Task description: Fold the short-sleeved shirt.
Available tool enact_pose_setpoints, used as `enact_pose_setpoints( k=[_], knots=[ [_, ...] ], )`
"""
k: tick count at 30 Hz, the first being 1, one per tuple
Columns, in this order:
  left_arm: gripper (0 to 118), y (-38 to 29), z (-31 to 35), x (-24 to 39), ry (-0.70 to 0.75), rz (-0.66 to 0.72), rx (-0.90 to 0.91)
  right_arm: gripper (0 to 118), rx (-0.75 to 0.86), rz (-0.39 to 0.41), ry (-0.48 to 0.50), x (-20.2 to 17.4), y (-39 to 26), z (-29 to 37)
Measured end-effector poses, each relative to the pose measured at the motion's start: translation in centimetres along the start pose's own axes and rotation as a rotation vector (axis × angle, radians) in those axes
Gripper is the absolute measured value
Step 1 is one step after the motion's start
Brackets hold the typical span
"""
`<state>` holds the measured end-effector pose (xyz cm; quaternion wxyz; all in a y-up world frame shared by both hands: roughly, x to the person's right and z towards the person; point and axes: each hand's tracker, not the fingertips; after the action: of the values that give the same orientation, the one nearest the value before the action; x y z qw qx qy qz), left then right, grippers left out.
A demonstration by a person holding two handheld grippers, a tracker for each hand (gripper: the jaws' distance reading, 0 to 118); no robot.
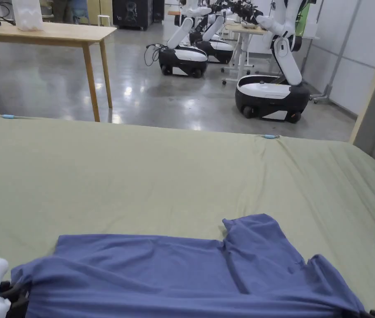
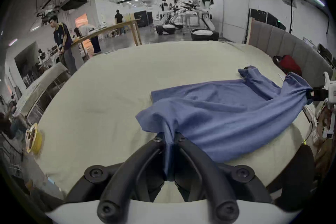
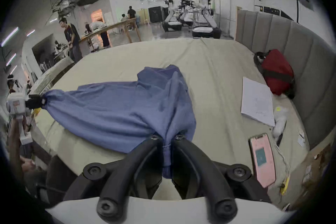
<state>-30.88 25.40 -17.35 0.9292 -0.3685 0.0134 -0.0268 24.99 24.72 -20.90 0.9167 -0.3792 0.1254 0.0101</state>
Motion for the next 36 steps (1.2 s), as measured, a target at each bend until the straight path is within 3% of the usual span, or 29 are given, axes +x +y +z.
enact_pose_setpoints(
  k=[5,8,9,10,11,12,13,17,18,19,20,21,22,24,26,29,30,31,32,36],
  knots=[
    [5,-6.8,-2.4,0.2,-0.039,0.086,-0.157,9,-0.153,0.03,-0.051,-1.0,-5.4,-3.1],
    [6,-9.0,-2.7,0.7,-0.011,0.099,-0.123,10,-0.166,0.023,-0.041,0.3,-7.6,-5.2],
    [13,-9.1,-2.0,0.9,0.016,0.12,-0.064,15,-0.16,0.032,-0.017,0.3,-7.3,-4.7],
    [43,-8.7,-1.0,1.0,0.051,0.113,-0.013,44,-0.158,0.054,-0.015,0.1,-6.8,-4.0],
    [84,-8.3,-0.4,1.1,0.061,0.084,0.013,80,-0.134,0.066,-0.008,-0.2,-6.1,-3.2],
    [117,-7.9,0.3,1.2,0.067,0.058,0.05,110,-0.068,0.064,-0.001,-1.0,-5.2,-1.5],
    [116,-7.3,2.2,2.0,0.039,0.028,0.109,118,0.013,0.052,0.011,-1.4,-4.2,-0.4],
    [117,-4.1,1.5,3.4,0.063,0.0,0.18,118,0.242,0.001,0.034,-4.6,-0.4,1.3],
    [115,-3.5,1.0,3.7,0.062,0.005,0.192,118,0.284,0.002,0.032,-5.2,0.1,1.0],
    [107,-2.9,0.3,3.9,0.053,0.011,0.195,102,0.305,0.01,0.031,-5.9,0.6,0.5],
    [88,-2.4,-0.4,4.0,0.042,0.015,0.202,64,0.32,0.014,0.021,-6.3,0.5,-0.4],
    [52,-2.1,-1.3,3.9,0.032,0.014,0.206,12,0.327,0.027,-0.028,-7.1,0.8,-1.4],
    [0,-1.5,-2.7,4.0,0.037,0.007,0.175,0,0.321,0.044,-0.117,-7.6,0.7,-2.2],
    [0,-0.7,-5.8,3.0,0.031,0.007,0.087,0,0.276,0.033,0.02,-7.9,0.7,-3.7],
    [0,0.6,-8.8,1.0,0.009,0.043,0.019,0,0.263,0.024,0.002,-8.5,0.4,-4.7],
    [2,3.3,-11.1,0.2,0.066,0.014,0.067,0,0.225,0.05,-0.008,-8.5,0.7,-5.6],
    [21,4.0,-12.4,0.1,0.077,0.003,0.045,0,0.212,0.041,-0.002,-8.2,0.8,-6.0],
    [83,4.5,-13.5,0.0,0.111,-0.023,0.027,0,0.2,0.035,-0.002,-7.9,0.9,-6.3],
    [118,5.2,-14.9,0.0,0.118,-0.045,-0.008,0,0.188,0.029,-0.007,-7.0,0.9,-7.1],
    [114,6.4,-20.4,-0.8,0.152,-0.017,-0.083,0,0.14,0.028,-0.02,-5.1,2.9,-8.8]
  ],
)
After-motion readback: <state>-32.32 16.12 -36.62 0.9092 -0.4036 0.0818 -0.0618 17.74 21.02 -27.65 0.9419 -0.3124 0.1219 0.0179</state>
